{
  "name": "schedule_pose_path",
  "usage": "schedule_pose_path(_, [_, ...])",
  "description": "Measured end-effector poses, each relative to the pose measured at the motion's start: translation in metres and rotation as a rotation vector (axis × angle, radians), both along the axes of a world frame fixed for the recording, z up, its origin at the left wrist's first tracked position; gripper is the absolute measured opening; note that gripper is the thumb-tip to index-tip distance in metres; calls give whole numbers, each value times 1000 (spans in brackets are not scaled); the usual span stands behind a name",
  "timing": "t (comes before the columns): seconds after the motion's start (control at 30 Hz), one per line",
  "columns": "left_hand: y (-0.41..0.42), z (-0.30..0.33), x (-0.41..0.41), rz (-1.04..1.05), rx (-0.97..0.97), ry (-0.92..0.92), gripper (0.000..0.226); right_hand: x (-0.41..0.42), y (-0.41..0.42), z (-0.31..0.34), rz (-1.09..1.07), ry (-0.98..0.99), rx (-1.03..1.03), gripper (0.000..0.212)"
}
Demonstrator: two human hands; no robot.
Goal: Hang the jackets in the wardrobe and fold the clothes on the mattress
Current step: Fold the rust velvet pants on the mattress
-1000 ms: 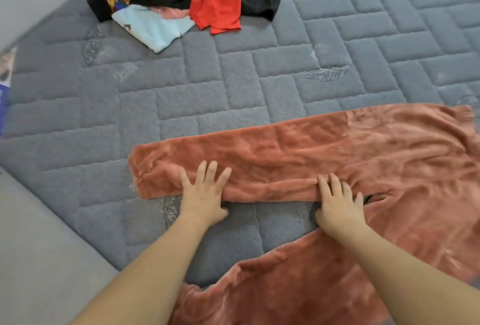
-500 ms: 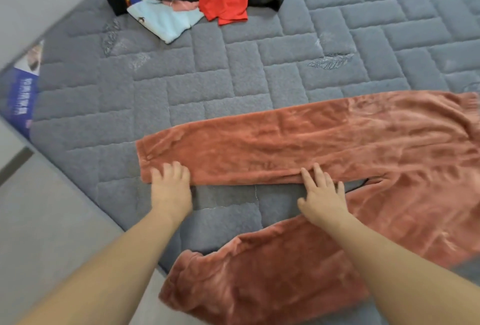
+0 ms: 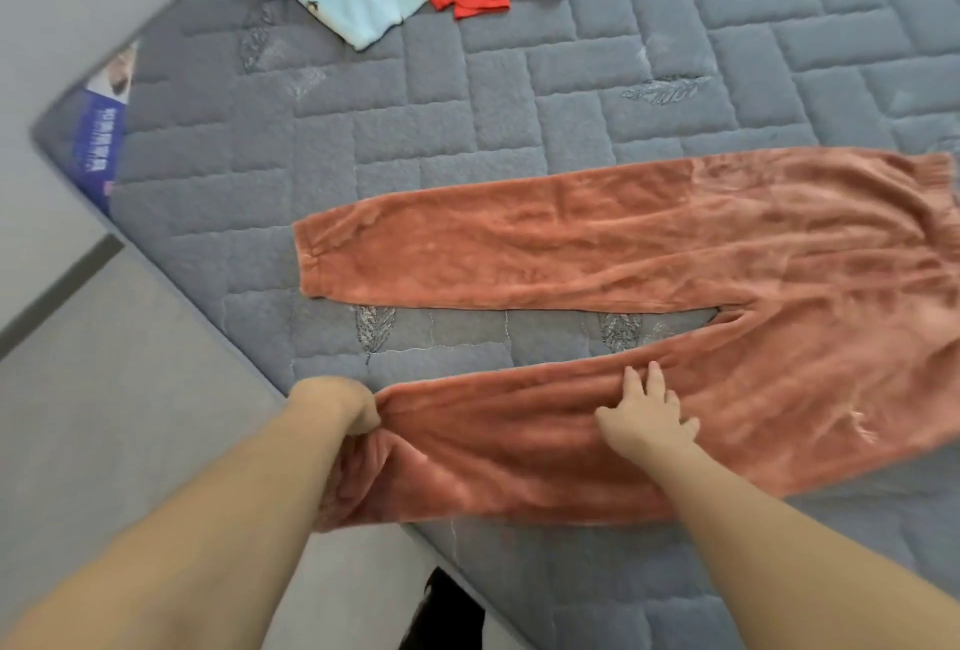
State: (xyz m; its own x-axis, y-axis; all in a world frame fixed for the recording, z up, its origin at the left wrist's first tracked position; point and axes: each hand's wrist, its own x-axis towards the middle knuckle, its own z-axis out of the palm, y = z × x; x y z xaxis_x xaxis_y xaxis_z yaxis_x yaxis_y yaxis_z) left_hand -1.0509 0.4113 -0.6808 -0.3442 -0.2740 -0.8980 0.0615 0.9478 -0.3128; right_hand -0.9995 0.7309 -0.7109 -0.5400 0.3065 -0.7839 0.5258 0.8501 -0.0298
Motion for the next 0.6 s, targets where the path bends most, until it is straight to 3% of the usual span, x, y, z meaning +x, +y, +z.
schedule_pose_path(0.07, [4,-5,5,-156,-101,269,40,2,15,4,-67,19,-12,70])
schedule_pose_path(0.17, [64,-9,16,-294,147,543,42,10,55,9,-312,149,30,62])
schedule_pose_path(0.27, [150,-17,48,-312,534,409,61,24,112,14,-737,275,134,62])
schedule_pose_path(0.37, [210,-29,97,-490,458,229,88,34,175,-1,-1351,359,40,72])
schedule_pose_path(0.43, [226,-38,117,-603,339,294,75,40,194,-6,-1623,415,-211,56])
schedule_pose_path(0.5, [235,-43,115,-587,329,384,45,41,200,1,-1678,425,-393,21])
schedule_pose_path(0.6, [242,-43,77,-439,375,331,31,33,213,-1,-1704,333,-358,16])
